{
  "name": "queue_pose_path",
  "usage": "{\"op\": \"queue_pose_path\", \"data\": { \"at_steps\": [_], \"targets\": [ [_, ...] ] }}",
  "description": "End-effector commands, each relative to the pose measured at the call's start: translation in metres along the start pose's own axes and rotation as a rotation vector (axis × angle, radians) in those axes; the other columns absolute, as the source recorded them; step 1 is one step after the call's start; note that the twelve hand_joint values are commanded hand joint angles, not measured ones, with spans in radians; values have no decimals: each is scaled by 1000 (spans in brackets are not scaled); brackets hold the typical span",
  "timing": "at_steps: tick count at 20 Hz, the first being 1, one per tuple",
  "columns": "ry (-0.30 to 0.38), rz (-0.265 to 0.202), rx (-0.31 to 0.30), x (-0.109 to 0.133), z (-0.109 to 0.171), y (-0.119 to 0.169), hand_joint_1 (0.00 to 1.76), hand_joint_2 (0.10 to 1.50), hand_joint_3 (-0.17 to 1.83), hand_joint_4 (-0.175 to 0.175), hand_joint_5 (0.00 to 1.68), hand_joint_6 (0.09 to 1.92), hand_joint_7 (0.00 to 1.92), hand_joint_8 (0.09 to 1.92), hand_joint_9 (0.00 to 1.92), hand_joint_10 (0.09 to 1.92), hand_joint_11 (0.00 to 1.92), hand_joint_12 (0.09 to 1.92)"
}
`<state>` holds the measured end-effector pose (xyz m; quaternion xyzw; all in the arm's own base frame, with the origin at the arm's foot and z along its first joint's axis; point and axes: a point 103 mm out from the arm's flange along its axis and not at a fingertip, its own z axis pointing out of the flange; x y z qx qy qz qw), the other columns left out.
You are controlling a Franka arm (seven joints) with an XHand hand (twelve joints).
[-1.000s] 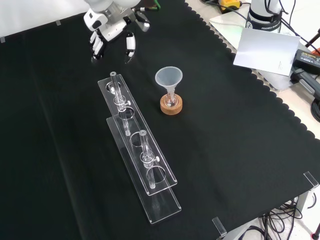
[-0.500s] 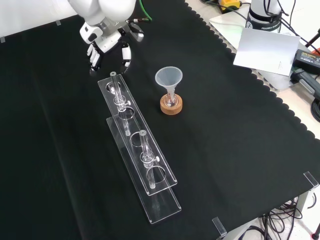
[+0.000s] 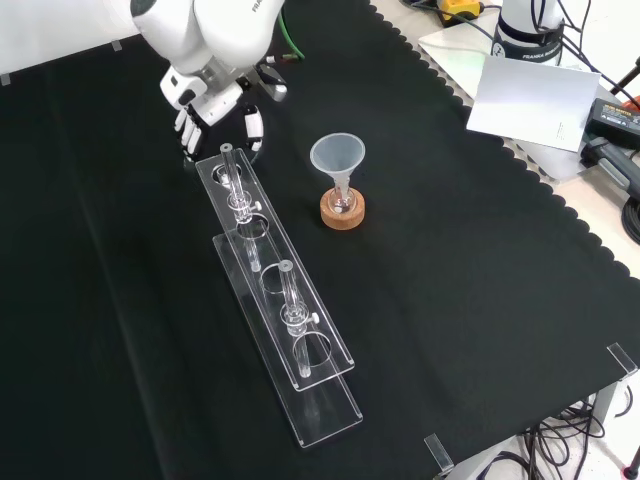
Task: Pick up the weighing funnel.
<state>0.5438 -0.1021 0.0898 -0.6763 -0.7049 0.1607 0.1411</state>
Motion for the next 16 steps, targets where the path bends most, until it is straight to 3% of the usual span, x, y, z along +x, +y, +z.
{"op": "queue_pose_path", "data": {
  "at_steps": [1,9,10,11,14,16],
  "targets": [
    [-47,-24,18,16,-3,3,924,555,570,-11,550,87,490,659,719,510,384,1333],
    [-137,-13,4,30,4,5,930,545,576,-6,586,87,494,662,723,509,387,1336],
    [-150,59,2,34,5,6,930,544,577,-5,597,87,498,663,725,509,388,1336],
    [-152,84,-4,37,5,7,930,544,577,-4,604,87,500,664,726,509,389,1336],
    [-148,82,-19,42,7,9,930,543,579,-1,626,87,508,666,733,510,395,1337],
    [-95,71,-33,33,7,10,931,543,580,-1,637,87,512,666,737,510,400,1336]
  ]
}}
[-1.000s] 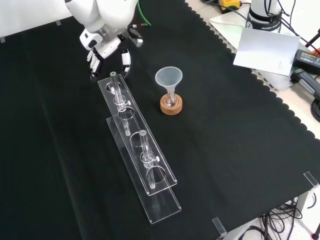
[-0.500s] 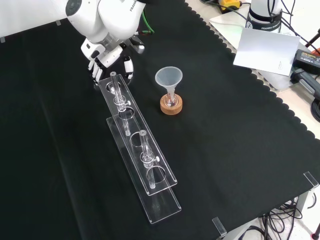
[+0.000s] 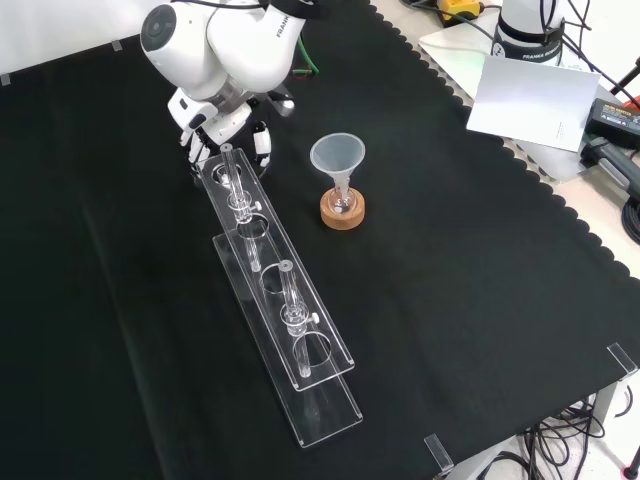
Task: Pick up the weighing funnel.
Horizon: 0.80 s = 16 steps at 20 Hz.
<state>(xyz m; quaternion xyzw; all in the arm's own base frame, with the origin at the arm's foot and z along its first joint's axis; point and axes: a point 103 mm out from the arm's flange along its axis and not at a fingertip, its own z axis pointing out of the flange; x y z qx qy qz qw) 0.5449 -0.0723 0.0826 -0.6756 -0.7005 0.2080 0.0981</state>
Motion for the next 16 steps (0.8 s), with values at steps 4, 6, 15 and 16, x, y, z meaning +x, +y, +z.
{"op": "queue_pose_path", "data": {
  "at_steps": [4,6,15,16],
  "targets": [
    [70,16,-42,-9,2,7,930,544,582,1,654,95,520,666,741,509,404,1334],
    [45,38,-46,-15,4,9,927,547,584,1,662,100,524,666,744,508,407,1333],
    [25,0,-35,-14,8,15,922,552,585,3,680,118,530,662,751,504,414,1327],
    [27,-5,-36,-13,8,14,922,553,585,3,682,120,531,662,752,503,414,1326]
  ]
}}
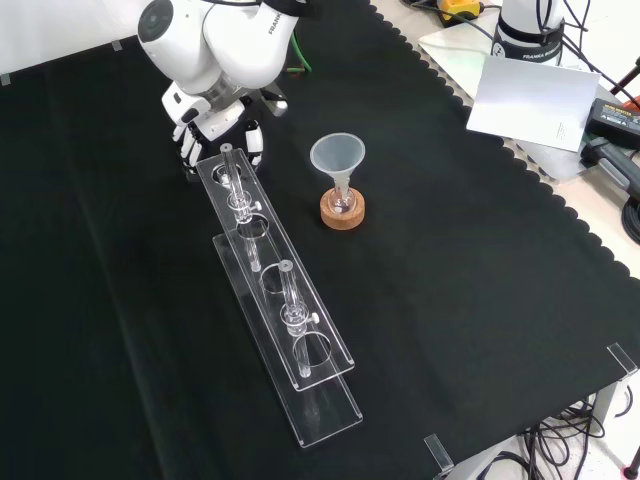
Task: Pick up the weighing funnel.
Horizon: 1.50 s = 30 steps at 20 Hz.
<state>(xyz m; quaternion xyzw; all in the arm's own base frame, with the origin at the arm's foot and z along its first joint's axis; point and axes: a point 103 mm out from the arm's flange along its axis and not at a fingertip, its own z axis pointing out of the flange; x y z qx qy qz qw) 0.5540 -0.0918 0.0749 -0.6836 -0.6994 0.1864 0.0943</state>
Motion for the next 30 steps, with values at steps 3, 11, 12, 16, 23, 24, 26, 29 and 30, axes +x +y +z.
{"op": "queue_pose_path", "data": {
  "at_steps": [3,11,12,16,23,24,26,29,30],
  "targets": [
    [6,-25,-1,6,3,3,922,553,585,4,685,126,533,661,754,502,415,1325],
    [-12,-1,5,5,5,3,920,564,576,26,749,372,544,646,776,474,422,1316],
    [-3,6,9,1,5,3,920,565,577,30,740,459,546,645,780,470,421,1319],
    [5,-8,10,0,5,2,918,566,580,39,761,634,550,647,786,467,424,1318],
    [13,-17,2,2,6,3,918,567,583,39,757,685,555,651,789,470,424,1321],
    [11,-19,3,2,6,3,918,567,584,38,757,687,556,651,791,471,425,1321],
    [12,-21,2,5,7,4,918,568,584,37,755,689,558,652,792,471,426,1321],
    [14,-27,2,7,9,6,918,569,585,36,748,690,561,653,794,472,429,1321],
    [14,-29,2,7,9,7,918,569,585,35,747,692,562,653,795,472,430,1321]
  ]
}}
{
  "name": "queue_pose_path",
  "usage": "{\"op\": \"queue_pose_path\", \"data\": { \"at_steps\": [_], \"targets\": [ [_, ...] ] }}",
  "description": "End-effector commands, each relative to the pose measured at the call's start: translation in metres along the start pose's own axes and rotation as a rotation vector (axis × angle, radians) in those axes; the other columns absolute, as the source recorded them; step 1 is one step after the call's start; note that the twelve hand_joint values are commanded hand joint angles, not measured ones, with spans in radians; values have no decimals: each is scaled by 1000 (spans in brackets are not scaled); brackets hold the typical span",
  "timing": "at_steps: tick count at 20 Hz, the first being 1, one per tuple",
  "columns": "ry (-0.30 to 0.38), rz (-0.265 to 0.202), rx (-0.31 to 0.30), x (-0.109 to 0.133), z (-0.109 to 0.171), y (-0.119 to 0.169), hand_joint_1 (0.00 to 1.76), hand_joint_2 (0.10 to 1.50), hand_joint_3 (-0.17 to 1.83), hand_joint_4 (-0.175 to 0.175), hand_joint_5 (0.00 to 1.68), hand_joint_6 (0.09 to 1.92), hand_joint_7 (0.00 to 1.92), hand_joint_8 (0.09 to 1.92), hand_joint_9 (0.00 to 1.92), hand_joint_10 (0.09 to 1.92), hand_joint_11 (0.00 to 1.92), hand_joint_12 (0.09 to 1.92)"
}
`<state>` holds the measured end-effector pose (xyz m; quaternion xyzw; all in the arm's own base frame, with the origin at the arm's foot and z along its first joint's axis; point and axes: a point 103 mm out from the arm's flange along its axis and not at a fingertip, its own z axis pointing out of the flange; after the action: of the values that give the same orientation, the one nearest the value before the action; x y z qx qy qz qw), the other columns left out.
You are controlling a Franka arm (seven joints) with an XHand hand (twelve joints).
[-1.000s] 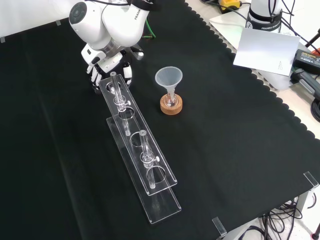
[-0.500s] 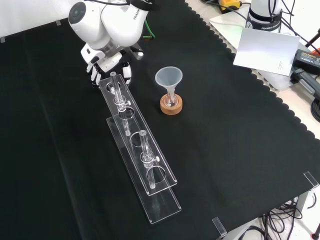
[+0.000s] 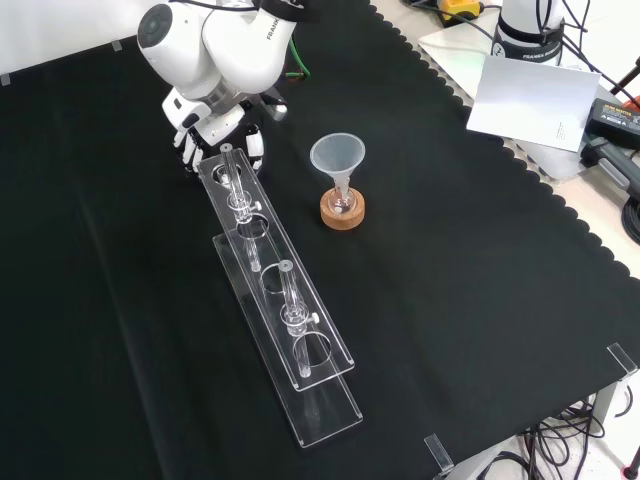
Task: Pick up the weighing funnel.
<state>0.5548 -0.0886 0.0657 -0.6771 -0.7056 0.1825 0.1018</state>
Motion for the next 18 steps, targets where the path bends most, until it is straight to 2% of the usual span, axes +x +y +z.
{"op": "queue_pose_path", "data": {
  "at_steps": [1,7,9,11,15,18],
  "targets": [
    [0,-7,-3,3,1,3,918,569,585,35,747,693,562,653,795,472,430,1320],
    [-12,2,-2,3,2,3,916,587,591,48,842,717,572,655,798,474,435,1318],
    [-14,15,-11,1,1,3,1020,736,477,132,1060,741,592,660,809,480,444,1319],
    [-24,39,-15,-1,0,2,1079,735,527,165,1181,726,636,643,844,468,471,1304],
    [-25,51,-24,-4,-3,-1,1112,658,672,175,1245,727,716,624,936,444,577,1258],
    [-17,42,-37,-8,-7,-4,1128,635,680,175,1295,644,763,626,1038,396,799,1105]
  ]
}}
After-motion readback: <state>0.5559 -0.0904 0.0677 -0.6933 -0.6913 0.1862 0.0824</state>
